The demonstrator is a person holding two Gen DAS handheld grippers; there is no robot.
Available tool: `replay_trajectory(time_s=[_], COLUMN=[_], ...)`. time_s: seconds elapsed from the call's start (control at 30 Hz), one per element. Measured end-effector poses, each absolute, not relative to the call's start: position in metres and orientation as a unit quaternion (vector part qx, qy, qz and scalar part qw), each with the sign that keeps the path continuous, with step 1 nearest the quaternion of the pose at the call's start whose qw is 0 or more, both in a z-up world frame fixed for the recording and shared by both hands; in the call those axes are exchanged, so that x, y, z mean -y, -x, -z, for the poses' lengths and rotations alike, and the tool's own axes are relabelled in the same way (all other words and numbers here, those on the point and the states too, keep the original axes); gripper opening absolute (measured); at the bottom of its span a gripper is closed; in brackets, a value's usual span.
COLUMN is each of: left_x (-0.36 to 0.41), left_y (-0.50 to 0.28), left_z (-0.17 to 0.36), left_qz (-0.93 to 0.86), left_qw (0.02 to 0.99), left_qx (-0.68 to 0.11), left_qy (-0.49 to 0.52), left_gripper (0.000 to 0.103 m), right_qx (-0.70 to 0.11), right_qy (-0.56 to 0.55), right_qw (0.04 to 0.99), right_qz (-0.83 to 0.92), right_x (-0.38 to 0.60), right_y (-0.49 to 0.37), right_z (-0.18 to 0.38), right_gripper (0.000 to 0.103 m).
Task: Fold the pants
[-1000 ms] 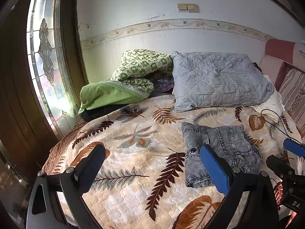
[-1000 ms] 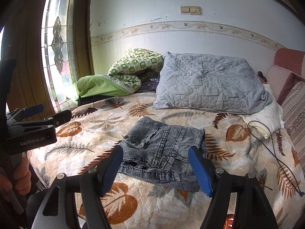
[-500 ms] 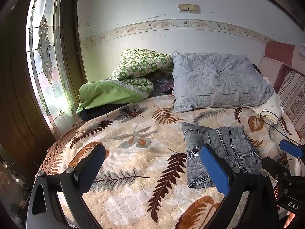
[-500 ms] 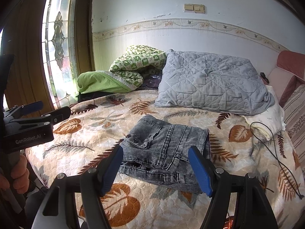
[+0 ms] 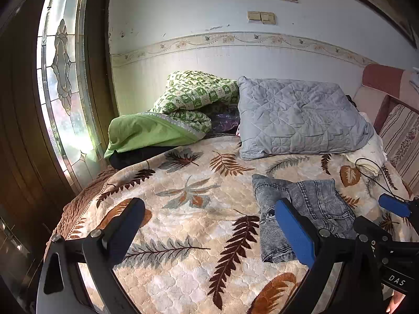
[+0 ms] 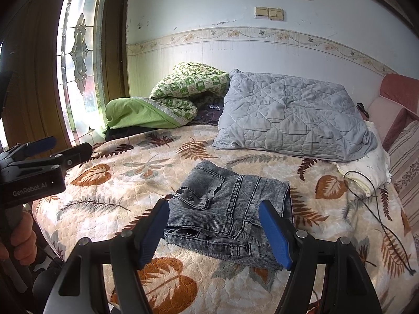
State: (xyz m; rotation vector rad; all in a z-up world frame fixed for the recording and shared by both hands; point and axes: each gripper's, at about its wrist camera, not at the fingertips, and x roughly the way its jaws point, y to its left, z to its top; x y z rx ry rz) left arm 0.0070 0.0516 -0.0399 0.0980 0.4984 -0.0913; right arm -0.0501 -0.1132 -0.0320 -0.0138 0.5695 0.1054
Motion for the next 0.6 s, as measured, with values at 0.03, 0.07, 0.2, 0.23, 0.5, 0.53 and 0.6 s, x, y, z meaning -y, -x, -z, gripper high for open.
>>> replay_trajectory(time_s=[0.03, 0.07, 0.2, 0.23, 0.5, 0.53, 0.6], left_x=[-0.0526, -0.0539, -0.0561, -0.0572, -0.0581, -0.0577, -0.0585], left_y=[-0.0074, -0.0078, -0.0088, -0.0095, -0.011, -0.011, -0.012], left_z=[0.0396, 0.0394, 0.0399, 0.0403, 0.0425, 0.0427, 0.0426], left_qz=[0.045, 0.045, 0.046, 0.047, 0.054, 0.055, 0.058], left_qw=[0.967, 0.967, 0.967, 0.967, 0.966, 0.966, 0.966], left_qx=[-0.246, -0.246, -0.247, -0.247, -0.249, -0.249, -0.25], left_qy=[-0.047, -0.046, -0.044, -0.044, -0.043, -0.042, -0.041], left_gripper=[0.099, 0.099, 0.099, 0.099, 0.099, 0.099, 0.099], right_qx=[-0.28, -0.279, -0.276, -0.276, -0.275, -0.275, -0.275], right_qy=[0.008, 0.008, 0.01, 0.01, 0.002, 0.001, 0.0], right_qw=[0.958, 0.959, 0.96, 0.96, 0.96, 0.96, 0.96], right_qz=[-0.052, -0.052, -0.052, -0.05, -0.043, -0.044, -0.044], right_x=[0.1119, 0.1105, 0.1055, 0.1049, 0.1045, 0.1046, 0.1043], right_y=[0.0494, 0.049, 0.0472, 0.0466, 0.0427, 0.0422, 0.0415], right_z=[0.0315, 0.0311, 0.0294, 0.0292, 0.0285, 0.029, 0.0292], right_gripper=[0.074, 0.074, 0.074, 0.074, 0.074, 0.074, 0.074])
